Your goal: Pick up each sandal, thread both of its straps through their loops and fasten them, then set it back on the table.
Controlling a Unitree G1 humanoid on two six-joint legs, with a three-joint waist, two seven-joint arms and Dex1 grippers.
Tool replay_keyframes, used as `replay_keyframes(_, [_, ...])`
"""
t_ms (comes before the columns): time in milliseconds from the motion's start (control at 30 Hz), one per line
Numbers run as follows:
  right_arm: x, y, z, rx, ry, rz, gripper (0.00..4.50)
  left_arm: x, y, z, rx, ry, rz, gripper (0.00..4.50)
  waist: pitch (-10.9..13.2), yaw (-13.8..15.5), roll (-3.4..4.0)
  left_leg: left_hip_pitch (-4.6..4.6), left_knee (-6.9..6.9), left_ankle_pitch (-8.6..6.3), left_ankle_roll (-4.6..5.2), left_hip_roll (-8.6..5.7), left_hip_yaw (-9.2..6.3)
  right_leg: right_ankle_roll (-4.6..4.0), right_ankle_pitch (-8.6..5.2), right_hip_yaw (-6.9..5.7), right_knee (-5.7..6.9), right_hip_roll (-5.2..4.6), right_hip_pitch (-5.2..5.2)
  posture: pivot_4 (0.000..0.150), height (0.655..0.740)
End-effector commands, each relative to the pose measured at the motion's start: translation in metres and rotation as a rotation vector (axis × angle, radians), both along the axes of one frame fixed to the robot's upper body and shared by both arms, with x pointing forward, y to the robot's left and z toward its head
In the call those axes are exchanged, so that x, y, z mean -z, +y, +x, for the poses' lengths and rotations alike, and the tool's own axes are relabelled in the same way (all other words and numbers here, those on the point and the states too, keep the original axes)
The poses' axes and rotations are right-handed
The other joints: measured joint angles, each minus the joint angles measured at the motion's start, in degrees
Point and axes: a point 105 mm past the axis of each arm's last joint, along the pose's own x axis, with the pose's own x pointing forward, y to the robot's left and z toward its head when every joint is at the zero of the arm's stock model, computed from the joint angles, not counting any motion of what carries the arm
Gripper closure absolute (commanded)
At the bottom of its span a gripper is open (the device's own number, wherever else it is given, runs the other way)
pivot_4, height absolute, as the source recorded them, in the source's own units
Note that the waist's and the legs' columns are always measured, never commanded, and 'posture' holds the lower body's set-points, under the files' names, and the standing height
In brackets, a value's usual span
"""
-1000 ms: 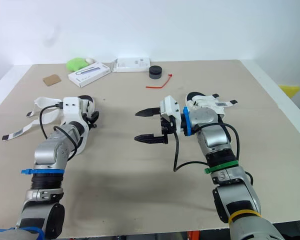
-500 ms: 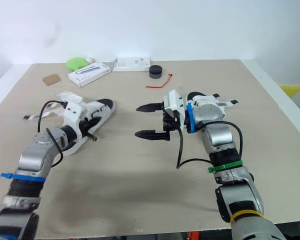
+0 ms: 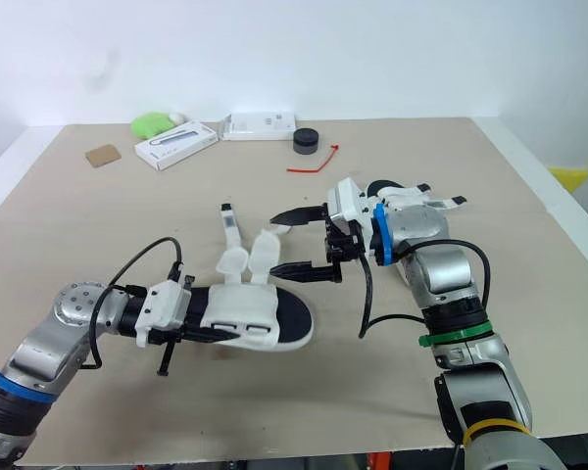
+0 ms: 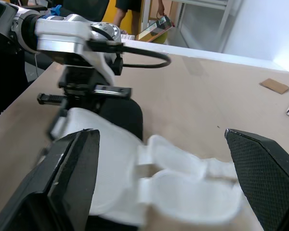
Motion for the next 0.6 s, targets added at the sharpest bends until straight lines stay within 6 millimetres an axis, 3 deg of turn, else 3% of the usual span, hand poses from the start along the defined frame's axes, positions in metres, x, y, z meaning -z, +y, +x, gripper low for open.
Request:
replay_keyframes(33, [-0.011,-0.004,-0.004,0.003,-0.039,0.025,0.00,0.000,-0.001,-0.011,0.092,-0.055,0.025,4.48,0.0,0.0,0.00,0.00,0.00,0.00,0.00,0.00,0.00,0.00,0.00,0.00,0.00,0.00,0.00,0.150,0.7400])
replay_keyframes(333, [-0.010,-0.006,-0.006,0.016,-0.037,0.024,0.00,-0.001,-0.010,0.016,-0.123,-0.134,-0.041,4.48,0.0,0.0,0.00,0.03,0.04,0.02,0.04,0.00,0.01,0.00,0.00,0.03,0.02,0.00,0.04,0.150,0.7400])
replay_keyframes(600, [-0.009,-0.003,-0.004,0.010,-0.030,0.022,0.00,0.000,-0.022,0.005,-0.156,-0.086,-0.076,4.48,0.0,0.0,0.00,0.04,0.04,0.01,0.06,0.02,0.00,0.00,0.00,0.04,0.03,0.01,0.03,0.150,0.7400])
